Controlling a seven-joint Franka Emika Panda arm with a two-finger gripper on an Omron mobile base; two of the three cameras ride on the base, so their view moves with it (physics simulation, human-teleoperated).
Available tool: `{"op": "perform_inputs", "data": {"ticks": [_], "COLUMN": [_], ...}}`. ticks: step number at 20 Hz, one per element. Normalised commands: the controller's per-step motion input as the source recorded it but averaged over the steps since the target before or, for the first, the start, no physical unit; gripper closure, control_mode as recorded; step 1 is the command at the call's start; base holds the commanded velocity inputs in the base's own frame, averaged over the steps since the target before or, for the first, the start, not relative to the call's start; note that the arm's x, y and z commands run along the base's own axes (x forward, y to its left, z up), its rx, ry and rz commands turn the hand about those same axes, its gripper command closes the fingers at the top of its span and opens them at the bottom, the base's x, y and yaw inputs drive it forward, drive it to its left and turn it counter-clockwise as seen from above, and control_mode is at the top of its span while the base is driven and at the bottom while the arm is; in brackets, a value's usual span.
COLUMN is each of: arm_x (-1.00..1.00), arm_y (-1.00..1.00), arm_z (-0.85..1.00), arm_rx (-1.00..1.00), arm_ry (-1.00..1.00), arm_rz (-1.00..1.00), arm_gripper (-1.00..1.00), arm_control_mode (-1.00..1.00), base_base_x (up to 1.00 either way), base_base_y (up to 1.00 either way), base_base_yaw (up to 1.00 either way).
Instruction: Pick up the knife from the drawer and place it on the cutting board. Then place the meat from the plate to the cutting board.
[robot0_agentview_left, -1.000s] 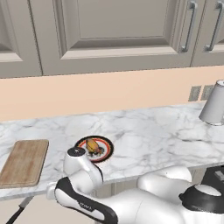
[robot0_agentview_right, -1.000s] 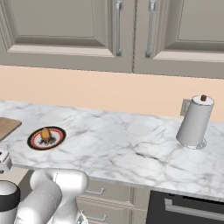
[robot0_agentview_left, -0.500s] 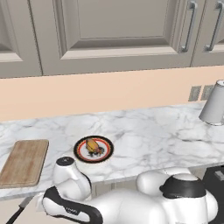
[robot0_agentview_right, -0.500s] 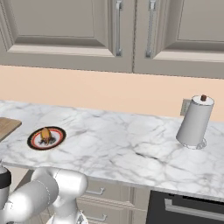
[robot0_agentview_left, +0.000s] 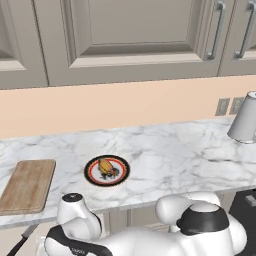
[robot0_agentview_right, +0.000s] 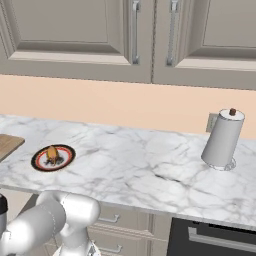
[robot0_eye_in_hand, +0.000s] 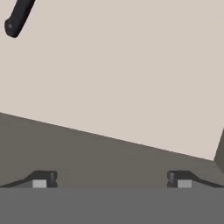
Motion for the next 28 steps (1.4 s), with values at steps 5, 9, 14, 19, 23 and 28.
{"op": "perform_inputs", "data": {"ticks": [5, 9, 14, 19, 23, 28], "arm_x": [-0.58, -0.50, -0.59, -0.76, -0.43, -0.06], "arm_y": [0.06, 0.08, 0.06, 0.00, 0.01, 0.05], "arm_z": [-0.19, -0.01, -0.09, -0.64, 0.01, 0.53], "arm_rx": [0.00, 0.00, 0.00, -0.05, -0.03, -0.03], "arm_ry": [0.05, 0.19, 0.21, 0.02, 0.03, 0.10], "arm_rz": [0.00, 0.00, 0.00, 0.03, 0.00, 0.00], "arm_gripper": [-1.00, -1.00, -1.00, -1.00, -1.00, -1.00], "arm_control_mode": [-1.00, -1.00, -1.00, -1.00, -1.00, -1.00], "base_base_x": [0.00, 0.00, 0.00, 0.00, 0.00, 0.00], "base_base_y": [0.00, 0.00, 0.00, 0.00, 0.00, 0.00], "base_base_yaw": [0.00, 0.00, 0.00, 0.00, 0.00, 0.00]}}
